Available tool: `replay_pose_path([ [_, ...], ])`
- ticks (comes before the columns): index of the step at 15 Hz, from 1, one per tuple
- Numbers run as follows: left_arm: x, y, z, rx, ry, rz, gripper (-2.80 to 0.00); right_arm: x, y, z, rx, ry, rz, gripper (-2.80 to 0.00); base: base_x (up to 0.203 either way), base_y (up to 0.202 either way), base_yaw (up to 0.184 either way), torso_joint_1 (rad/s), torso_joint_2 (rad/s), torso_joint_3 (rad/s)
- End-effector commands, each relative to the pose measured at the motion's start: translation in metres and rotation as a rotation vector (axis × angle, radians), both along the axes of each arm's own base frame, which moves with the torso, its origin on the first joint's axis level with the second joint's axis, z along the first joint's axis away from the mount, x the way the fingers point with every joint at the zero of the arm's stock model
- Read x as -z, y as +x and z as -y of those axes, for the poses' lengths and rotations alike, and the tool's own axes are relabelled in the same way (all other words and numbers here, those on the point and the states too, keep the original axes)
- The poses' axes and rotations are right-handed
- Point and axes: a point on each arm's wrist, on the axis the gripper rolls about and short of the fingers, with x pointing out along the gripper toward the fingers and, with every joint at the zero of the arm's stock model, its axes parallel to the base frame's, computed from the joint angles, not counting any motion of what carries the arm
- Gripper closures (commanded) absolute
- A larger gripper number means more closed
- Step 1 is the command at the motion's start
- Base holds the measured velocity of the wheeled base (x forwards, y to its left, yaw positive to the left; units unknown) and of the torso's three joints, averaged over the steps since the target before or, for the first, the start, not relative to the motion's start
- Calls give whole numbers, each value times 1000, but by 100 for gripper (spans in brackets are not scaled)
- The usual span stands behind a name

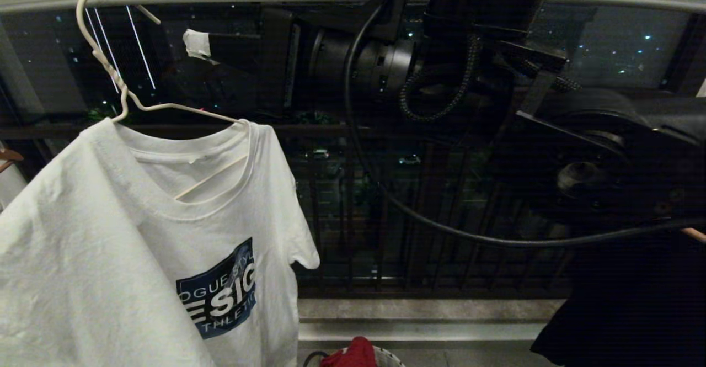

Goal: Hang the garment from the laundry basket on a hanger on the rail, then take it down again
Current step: Take the clothes off the clothes rack

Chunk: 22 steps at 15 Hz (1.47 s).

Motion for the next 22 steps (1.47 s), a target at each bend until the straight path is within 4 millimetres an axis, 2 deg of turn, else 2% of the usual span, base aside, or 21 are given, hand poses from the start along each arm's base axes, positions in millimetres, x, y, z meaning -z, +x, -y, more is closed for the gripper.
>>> replay_pose_path([
  [1, 5, -6, 0, 1, -3, 8, 0, 14, 15, -20, -4, -13, -10, 0, 0, 0, 0, 0, 0, 0],
  [6, 17, -12, 0, 0, -21, -1, 0, 22, 30, -38, 1, -34, -20, 0, 0, 0, 0, 0, 0, 0],
  [9, 25, -14, 0, -2, -33, -10, 0, 30, 29, -46, -6, -53, -10, 0, 0, 0, 0, 0, 0, 0],
  [10, 25, -14, 0, -2, -33, -8, 0, 29, 29, -46, -8, -51, -8, -280, 0, 0, 0, 0, 0, 0],
  [13, 27, -15, 0, 0, -35, -10, 0, 26, 26, -48, -13, -40, 16, -280, 0, 0, 0, 0, 0, 0],
  [16, 33, -16, 0, -2, -39, -17, 0, 34, 27, -54, -12, -56, 20, -280, 0, 0, 0, 0, 0, 0],
  [21, 33, -15, 0, 0, -39, -17, 0, 36, 29, -54, 39, -55, 6, -280, 0, 0, 0, 0, 0, 0],
  [22, 32, -15, 0, -4, -38, -17, 0, 37, 29, -54, 50, -59, 1, 0, 0, 0, 0, 0, 0, 0],
])
